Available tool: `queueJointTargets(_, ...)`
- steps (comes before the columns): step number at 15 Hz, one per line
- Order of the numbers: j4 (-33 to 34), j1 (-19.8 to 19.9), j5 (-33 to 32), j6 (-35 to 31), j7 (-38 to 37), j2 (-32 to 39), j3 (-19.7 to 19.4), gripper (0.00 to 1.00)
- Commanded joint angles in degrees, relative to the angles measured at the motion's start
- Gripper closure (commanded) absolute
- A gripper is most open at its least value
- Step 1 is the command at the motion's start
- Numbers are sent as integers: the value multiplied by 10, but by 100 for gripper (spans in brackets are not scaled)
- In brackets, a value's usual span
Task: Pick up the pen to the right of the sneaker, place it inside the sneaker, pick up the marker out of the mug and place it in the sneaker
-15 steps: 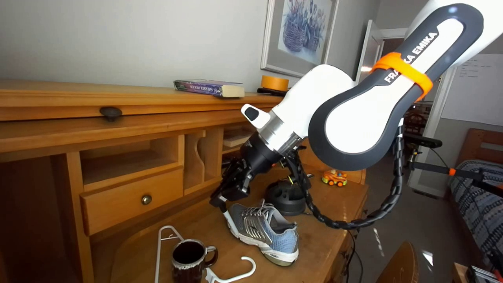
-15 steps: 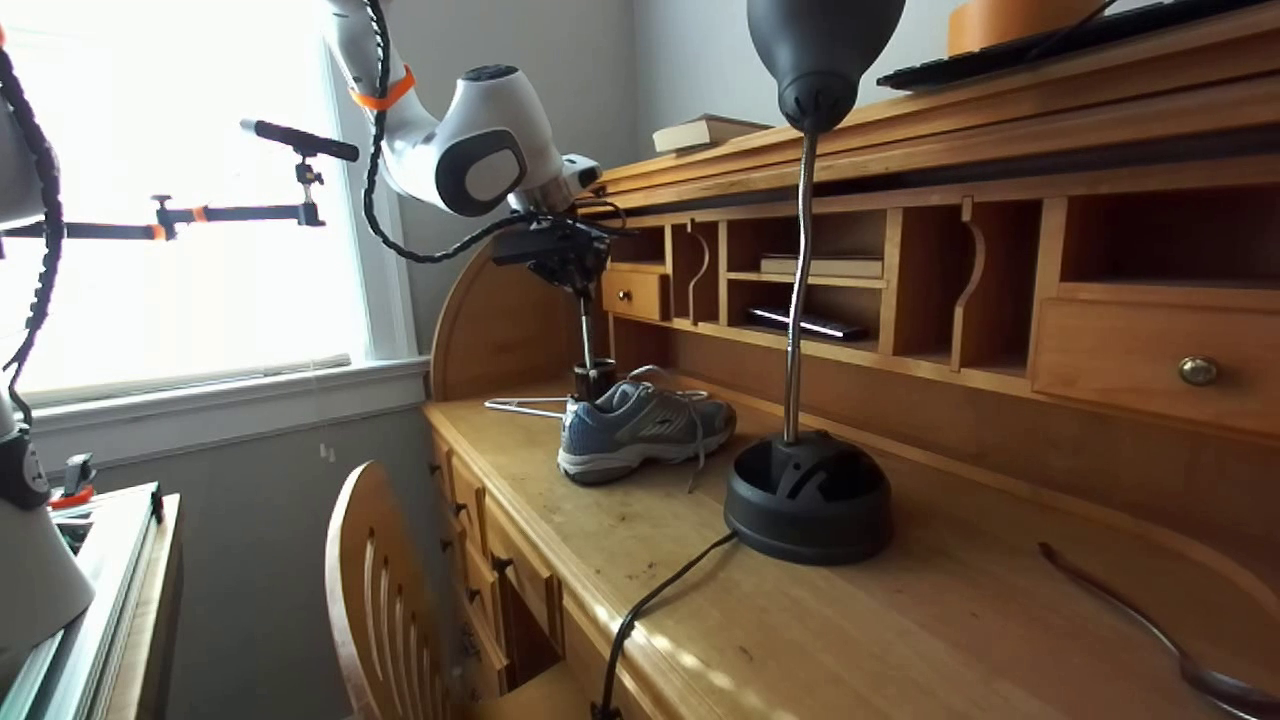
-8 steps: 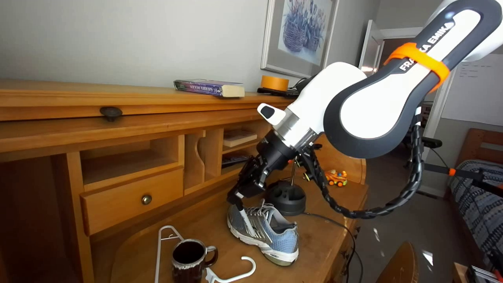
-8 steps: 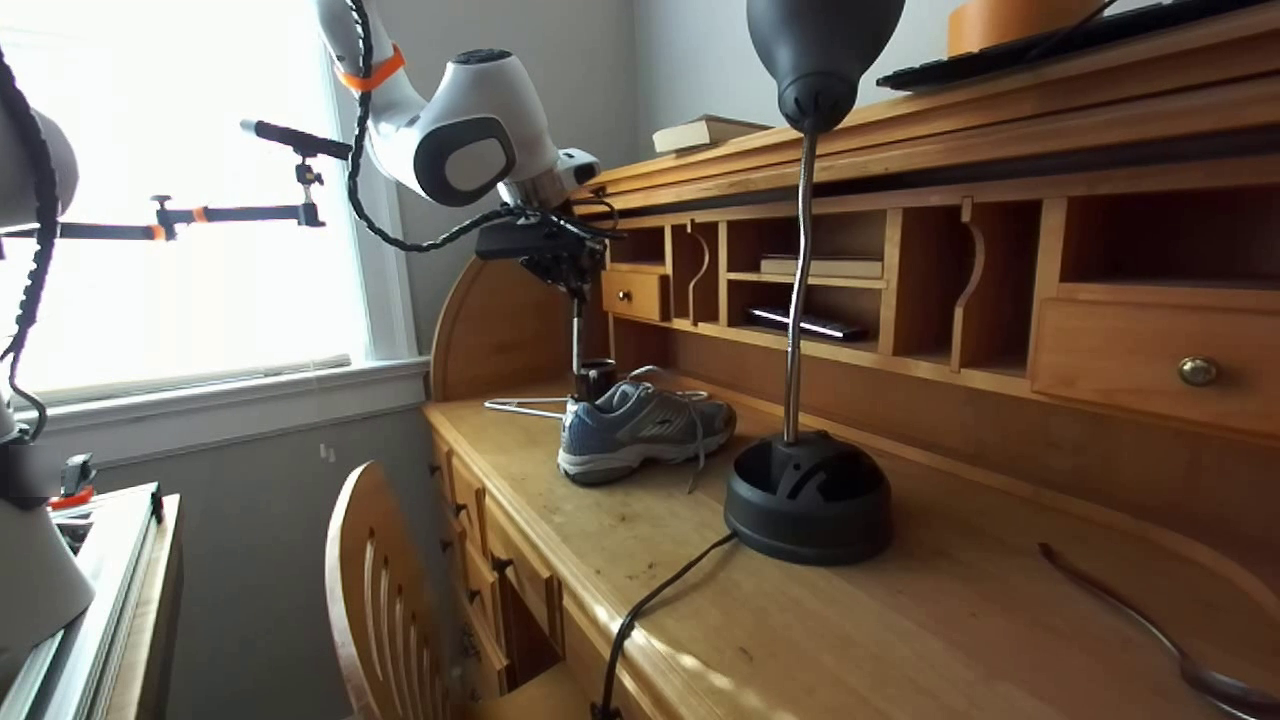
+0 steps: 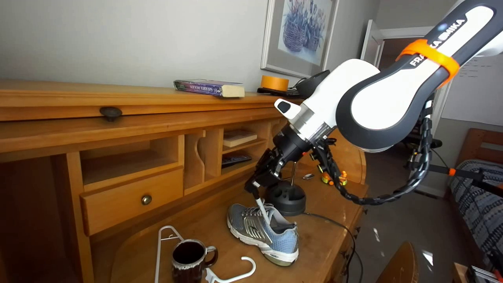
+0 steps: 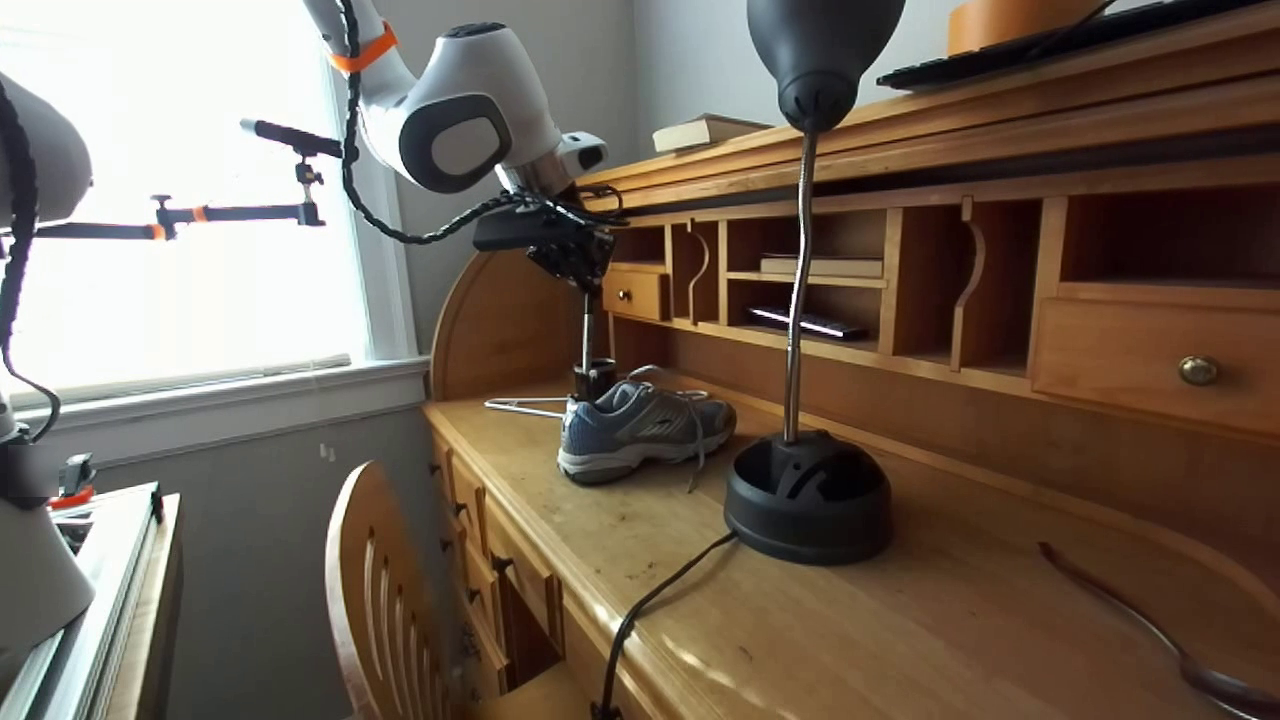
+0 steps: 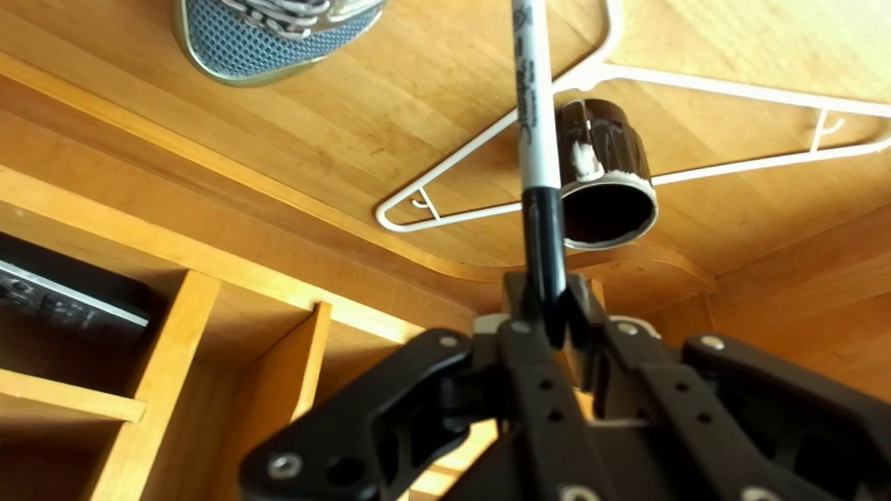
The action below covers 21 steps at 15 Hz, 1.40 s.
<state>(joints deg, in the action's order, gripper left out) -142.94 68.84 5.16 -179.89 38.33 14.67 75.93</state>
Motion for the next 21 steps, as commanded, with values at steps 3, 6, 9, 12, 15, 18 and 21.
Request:
queueJointTargets(3, -26, 88, 9, 15, -11, -37, 64, 96)
queueJointTargets(6, -33, 120, 7, 23, -10, -34, 83, 96)
queueJointTargets(9, -42, 141, 5, 22, -9, -34, 95, 96)
queueJointTargets(12, -47, 151, 0, 12, -2, -25, 96, 96)
queueJointTargets(15, -49, 151, 1, 11, -3, -25, 92, 96)
queueJointTargets(18, -50, 150, 0, 9, -2, -26, 87, 96)
queueJointTargets(21, -50, 147, 0, 7, -3, -32, 79, 96)
